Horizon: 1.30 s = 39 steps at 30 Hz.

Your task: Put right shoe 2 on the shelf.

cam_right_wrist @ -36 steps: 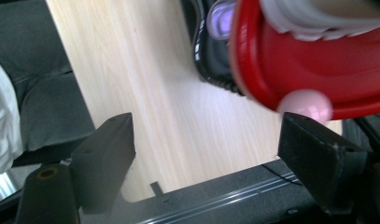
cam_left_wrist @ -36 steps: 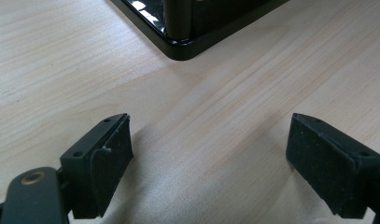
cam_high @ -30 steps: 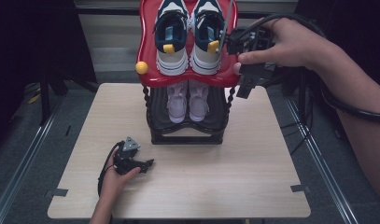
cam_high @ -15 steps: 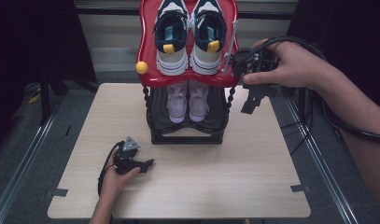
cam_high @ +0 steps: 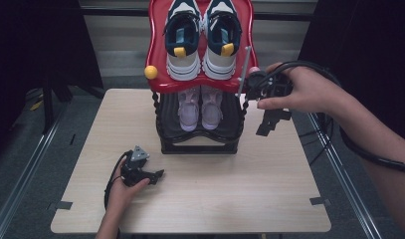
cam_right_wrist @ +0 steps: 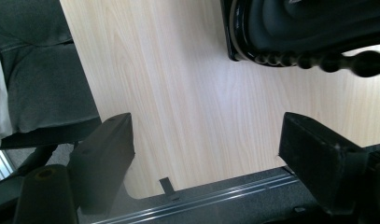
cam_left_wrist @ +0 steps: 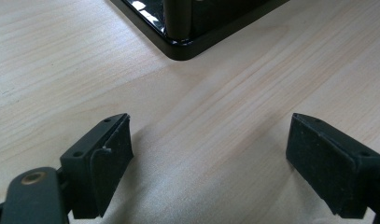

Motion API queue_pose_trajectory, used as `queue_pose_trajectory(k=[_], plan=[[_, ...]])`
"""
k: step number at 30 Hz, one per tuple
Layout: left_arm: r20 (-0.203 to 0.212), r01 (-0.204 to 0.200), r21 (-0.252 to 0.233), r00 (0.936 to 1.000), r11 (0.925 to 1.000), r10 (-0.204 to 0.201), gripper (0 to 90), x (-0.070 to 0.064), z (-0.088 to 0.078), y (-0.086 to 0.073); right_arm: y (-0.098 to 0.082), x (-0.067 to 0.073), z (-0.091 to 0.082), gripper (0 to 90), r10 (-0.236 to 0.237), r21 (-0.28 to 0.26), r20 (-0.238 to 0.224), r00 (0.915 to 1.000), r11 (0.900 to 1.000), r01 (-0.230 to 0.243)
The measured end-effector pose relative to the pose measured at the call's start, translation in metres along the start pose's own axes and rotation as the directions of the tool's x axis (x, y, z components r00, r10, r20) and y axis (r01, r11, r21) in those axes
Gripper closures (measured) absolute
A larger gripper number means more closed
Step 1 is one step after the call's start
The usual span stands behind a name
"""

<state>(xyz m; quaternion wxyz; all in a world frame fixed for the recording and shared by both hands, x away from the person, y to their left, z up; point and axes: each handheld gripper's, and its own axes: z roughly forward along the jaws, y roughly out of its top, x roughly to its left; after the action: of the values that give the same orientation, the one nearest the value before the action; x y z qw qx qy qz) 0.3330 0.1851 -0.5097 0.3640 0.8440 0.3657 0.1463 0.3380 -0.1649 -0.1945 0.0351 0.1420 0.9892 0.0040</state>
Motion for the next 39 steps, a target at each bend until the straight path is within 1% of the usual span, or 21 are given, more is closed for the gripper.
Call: queue_pose_trajectory(k=[2, 4, 5, 6, 9, 12, 15, 18, 19, 20, 21, 22, 24, 25, 26, 27, 28, 33, 35, 38, 39], plan=[[-0.001, -0.003, 0.005, 1.0000, 1.0000, 0.003, 13.9, 0.000, 0.000, 0.000, -0.001, 0.001, 0.007, 17.6, 0.005, -0.002, -0.012, 0.9999, 1.000, -0.005], [0.001, -0.002, 0.003, 1.0000, 1.0000, 0.002, 13.9, 0.000, 0.000, 0.000, -0.002, 0.002, 0.014, 17.6, -0.003, 0.002, 0.001, 1.0000, 1.000, 0.003], [0.001, -0.002, 0.003, 1.0000, 1.0000, 0.002, 13.9, 0.000, 0.000, 0.000, -0.003, 0.003, 0.018, 17.6, 0.012, 0.013, -0.007, 0.9999, 1.000, -0.011], [-0.001, -0.002, 0.005, 1.0000, 1.0000, 0.002, 13.9, 0.000, 0.000, 0.000, -0.003, 0.003, 0.021, 17.6, 0.002, 0.011, -0.010, 0.9999, 1.000, -0.002], [-0.001, -0.002, 0.005, 1.0000, 1.0000, 0.002, 13.9, 0.000, 0.000, 0.000, -0.006, 0.004, 0.032, 17.6, 0.002, 0.025, -0.012, 0.9999, 1.000, -0.001], [0.002, -0.001, 0.003, 1.0000, 1.0000, 0.001, 13.9, 0.000, 0.000, 0.000, -0.008, 0.006, 0.043, 17.6, 0.001, 0.020, -0.011, 0.9999, 1.000, -0.001], [0.001, 0.005, -0.002, 1.0000, 1.0000, -0.005, 13.8, 0.000, 0.000, 0.000, -0.010, 0.007, 0.056, 17.6, 0.018, 0.023, -0.023, 0.9996, 1.000, -0.017], [0.001, 0.005, -0.002, 1.0000, 1.0000, -0.005, 13.9, 0.000, 0.000, 0.000, -0.012, 0.008, 0.071, 17.6, 0.008, 0.037, -0.029, 0.9996, 0.999, -0.007], [0.001, 0.005, -0.002, 1.0000, 1.0000, -0.005, 13.9, 0.000, 0.000, 0.000, -0.013, 0.008, 0.076, 17.5, 0.001, 0.028, -0.028, 0.9996, 1.000, 0.000], [0.001, 0.005, -0.002, 1.0000, 1.0000, -0.005, 13.8, 0.000, 0.000, 0.000, -0.014, 0.009, 0.080, 17.6, 0.019, 0.042, -0.029, 0.9994, 0.999, -0.018], [0.001, 0.005, -0.002, 1.0000, 1.0000, -0.005, 13.9, 0.000, 0.000, 0.000, -0.014, 0.009, 0.080, 17.6, 0.019, 0.042, -0.029, 0.9994, 0.999, -0.018], [-0.001, 0.005, 0.000, 1.0000, 1.0000, -0.005, 13.9, 0.000, 0.000, 0.000, -0.014, 0.008, 0.085, 17.6, 0.009, 0.037, -0.025, 0.9996, 0.999, -0.008], [0.001, 0.005, -0.002, 1.0000, 1.0000, -0.005, 13.9, 0.000, 0.000, 0.000, -0.018, 0.010, 0.100, 17.7, 0.023, 0.024, -0.026, 0.9994, 0.999, -0.023], [0.001, 0.005, -0.003, 1.0000, 1.0000, -0.005, 13.9, 0.000, 0.000, 0.000, -0.018, 0.011, 0.105, 17.5, 0.027, 0.036, -0.031, 0.9992, 0.999, -0.026], [0.001, 0.006, -0.002, 1.0000, 1.0000, -0.006, 13.9, 0.000, 0.000, 0.000, -0.019, 0.011, 0.111, 17.5, 0.025, 0.028, -0.040, 0.9989, 0.999, -0.024], [0.001, 0.006, -0.002, 1.0000, 1.0000, -0.006, 13.9, 0.000, 0.000, 0.000, -0.020, 0.013, 0.117, 17.5, 0.041, 0.041, -0.036, 0.9985, 0.998, -0.039], [0.001, 0.005, -0.002, 1.0000, 1.0000, -0.005, 13.9, 0.000, 0.000, 0.000, -0.020, 0.014, 0.122, 17.6, 0.035, 0.051, -0.035, 0.9988, 0.998, -0.033], [0.000, 0.006, -0.005, 1.0000, 1.0000, -0.006, 13.9, 0.000, 0.000, 0.000, -0.022, 0.015, 0.151, 16.6, 0.036, 0.027, -0.045, 0.9983, 0.999, -0.034], [0.000, 0.006, -0.006, 1.0000, 1.0000, -0.006, 13.8, 0.000, 0.000, 0.000, -0.023, 0.015, 0.161, 16.7, 0.030, 0.000, -0.036, 0.9989, 1.000, -0.030], [0.000, 0.006, -0.006, 1.0000, 1.0000, -0.006, 13.9, 0.000, 0.000, 0.000, -0.024, 0.016, 0.175, 16.5, 0.043, -0.013, -0.038, 0.9983, 0.999, -0.043], [0.000, 0.005, -0.006, 1.0000, 1.0000, -0.005, 13.9, 0.000, 0.000, 0.000, -0.025, 0.016, 0.178, 16.6, 0.035, -0.012, -0.031, 0.9989, 0.999, -0.035]])
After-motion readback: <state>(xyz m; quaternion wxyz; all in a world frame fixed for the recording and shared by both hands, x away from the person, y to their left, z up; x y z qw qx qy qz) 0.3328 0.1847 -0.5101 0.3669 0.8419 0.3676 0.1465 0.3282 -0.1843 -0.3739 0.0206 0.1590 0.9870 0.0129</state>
